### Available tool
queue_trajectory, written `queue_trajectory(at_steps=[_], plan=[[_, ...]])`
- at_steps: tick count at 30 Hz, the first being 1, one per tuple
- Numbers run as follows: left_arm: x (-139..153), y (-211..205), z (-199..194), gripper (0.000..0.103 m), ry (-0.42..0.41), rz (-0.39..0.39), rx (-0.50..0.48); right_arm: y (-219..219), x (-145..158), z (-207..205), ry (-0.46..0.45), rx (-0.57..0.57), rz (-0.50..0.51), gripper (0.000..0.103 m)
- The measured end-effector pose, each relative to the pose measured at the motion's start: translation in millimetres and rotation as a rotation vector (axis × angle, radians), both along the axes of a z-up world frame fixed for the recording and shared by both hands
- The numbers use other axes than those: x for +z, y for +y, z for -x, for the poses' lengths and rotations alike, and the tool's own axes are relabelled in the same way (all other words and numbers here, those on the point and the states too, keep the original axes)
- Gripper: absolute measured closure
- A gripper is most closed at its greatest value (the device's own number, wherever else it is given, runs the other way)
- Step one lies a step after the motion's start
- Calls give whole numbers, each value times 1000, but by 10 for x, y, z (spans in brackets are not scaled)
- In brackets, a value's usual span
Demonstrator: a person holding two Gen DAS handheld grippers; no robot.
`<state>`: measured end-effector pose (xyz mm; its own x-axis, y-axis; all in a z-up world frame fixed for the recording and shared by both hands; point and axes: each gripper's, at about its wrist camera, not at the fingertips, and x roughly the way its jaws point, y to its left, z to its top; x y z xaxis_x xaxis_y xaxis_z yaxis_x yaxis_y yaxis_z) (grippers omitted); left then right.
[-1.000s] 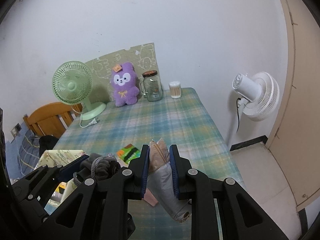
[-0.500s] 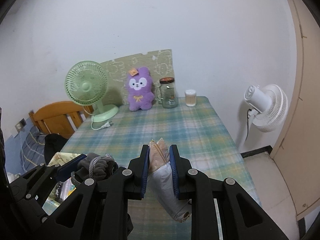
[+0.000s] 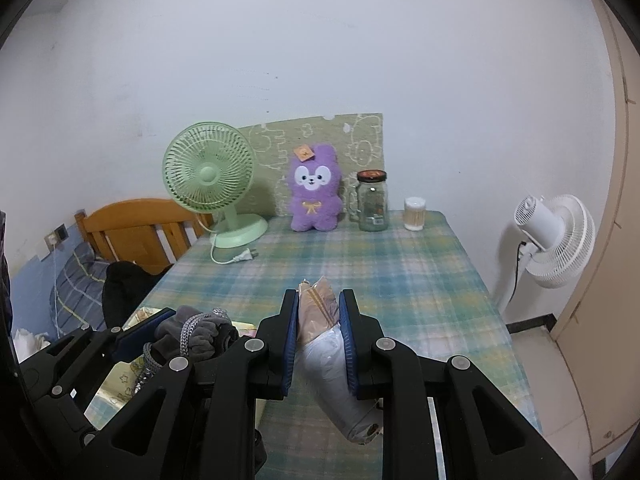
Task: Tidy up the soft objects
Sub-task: 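Carry the grey pouch and rolled cloth with both tools over the yellow box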
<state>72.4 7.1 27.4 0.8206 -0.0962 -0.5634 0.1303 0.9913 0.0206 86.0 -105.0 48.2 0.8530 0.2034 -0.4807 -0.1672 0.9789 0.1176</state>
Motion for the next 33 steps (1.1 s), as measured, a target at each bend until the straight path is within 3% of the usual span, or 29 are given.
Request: queue_trajectory(at_steps=[13,33], plan=[[-75,352,-29,43,-5,1,21,407,-72,-80,26,77,17,80],[-410,870,-163,41,73,18,80,960,-389,-270,111,196,32,80]])
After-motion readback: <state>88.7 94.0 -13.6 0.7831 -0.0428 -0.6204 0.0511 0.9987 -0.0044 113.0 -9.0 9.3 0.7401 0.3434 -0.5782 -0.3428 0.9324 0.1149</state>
